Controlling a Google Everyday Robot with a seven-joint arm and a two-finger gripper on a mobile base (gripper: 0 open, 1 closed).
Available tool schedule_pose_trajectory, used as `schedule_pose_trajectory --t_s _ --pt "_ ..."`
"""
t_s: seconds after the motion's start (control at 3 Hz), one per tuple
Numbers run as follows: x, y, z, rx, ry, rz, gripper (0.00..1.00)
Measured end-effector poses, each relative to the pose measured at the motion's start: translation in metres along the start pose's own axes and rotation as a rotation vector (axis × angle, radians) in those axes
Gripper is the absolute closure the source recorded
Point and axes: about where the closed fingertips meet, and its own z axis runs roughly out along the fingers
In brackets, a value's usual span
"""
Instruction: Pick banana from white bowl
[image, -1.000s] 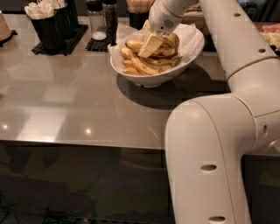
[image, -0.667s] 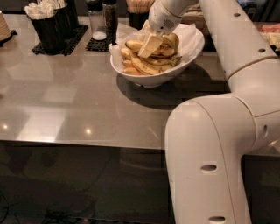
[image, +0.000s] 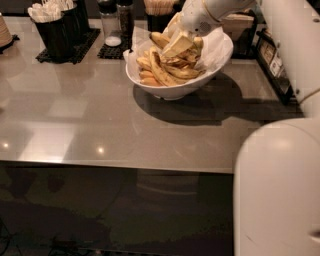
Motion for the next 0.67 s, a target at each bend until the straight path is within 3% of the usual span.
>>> schedule_pose_trajectory --t_s 0.33,0.67 --pt "-0.005 0.018 -0.027 0.115 -0.153 -0.075 1.00" --pt "0.003 0.040 -0.030 0.231 -0.302 -0.095 1.00"
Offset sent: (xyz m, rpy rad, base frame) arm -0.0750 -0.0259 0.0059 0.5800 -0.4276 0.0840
